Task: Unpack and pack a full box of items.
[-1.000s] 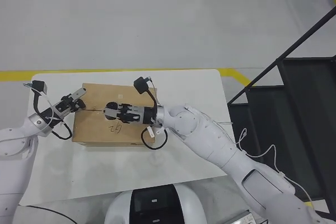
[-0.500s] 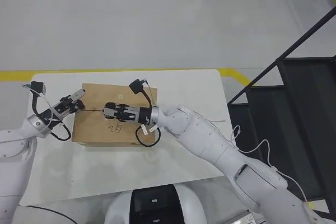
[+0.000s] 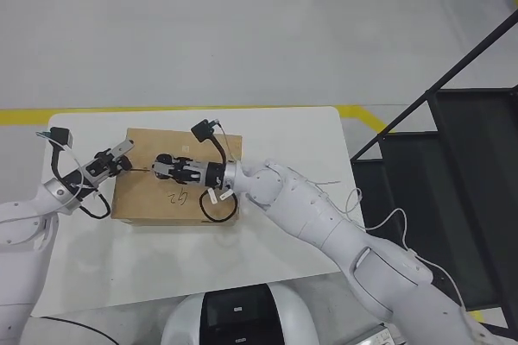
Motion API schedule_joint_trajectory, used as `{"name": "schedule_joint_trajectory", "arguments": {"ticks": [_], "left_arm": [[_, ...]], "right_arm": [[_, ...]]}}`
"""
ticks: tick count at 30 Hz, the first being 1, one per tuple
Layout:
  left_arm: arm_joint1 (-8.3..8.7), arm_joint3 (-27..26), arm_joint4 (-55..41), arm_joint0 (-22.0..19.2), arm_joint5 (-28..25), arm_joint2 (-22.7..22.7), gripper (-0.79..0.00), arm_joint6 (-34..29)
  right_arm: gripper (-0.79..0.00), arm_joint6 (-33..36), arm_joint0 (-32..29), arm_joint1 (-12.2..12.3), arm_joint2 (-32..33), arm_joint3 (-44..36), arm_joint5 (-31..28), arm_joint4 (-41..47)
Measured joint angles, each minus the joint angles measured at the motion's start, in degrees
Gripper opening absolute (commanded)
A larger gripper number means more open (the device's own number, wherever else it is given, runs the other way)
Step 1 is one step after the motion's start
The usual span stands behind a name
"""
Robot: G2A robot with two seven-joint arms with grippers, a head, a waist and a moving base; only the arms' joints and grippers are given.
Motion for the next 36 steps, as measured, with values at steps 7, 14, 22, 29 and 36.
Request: {"name": "schedule_joint_trajectory", "arguments": {"ticks": [7,14,22,29,36], "left_arm": [[0.1,-0.1,-0.4,0.2,0.2,-1.0,0.0,-0.4],[0.22,-0.3,-2.8,1.1,0.3,-3.5,0.0,0.9],[0.49,0.7,-3.8,1.8,1.2,-6.3,0.0,1.5],[0.4,3.0,-4.1,1.7,2.9,-6.6,0.0,2.7],[-0.43,8.9,-2.1,-2.0,6.9,-1.6,0.0,3.9]], "right_arm": [[-0.785,0.7,2.2,-2.4,-1.8,3.9,-1.5,0.1],[-0.785,-0.2,4.3,-4.6,-2.5,7.5,-2.7,0.2],[-0.785,0.1,5.1,-6.2,-2.5,11.1,-3.9,0.1],[-0.785,0.9,5.8,-7.5,-2.5,12.9,-4.1,0.0],[-0.785,1.5,6.8,-8.2,-1.7,14.0,-6.0,-0.5]]}}
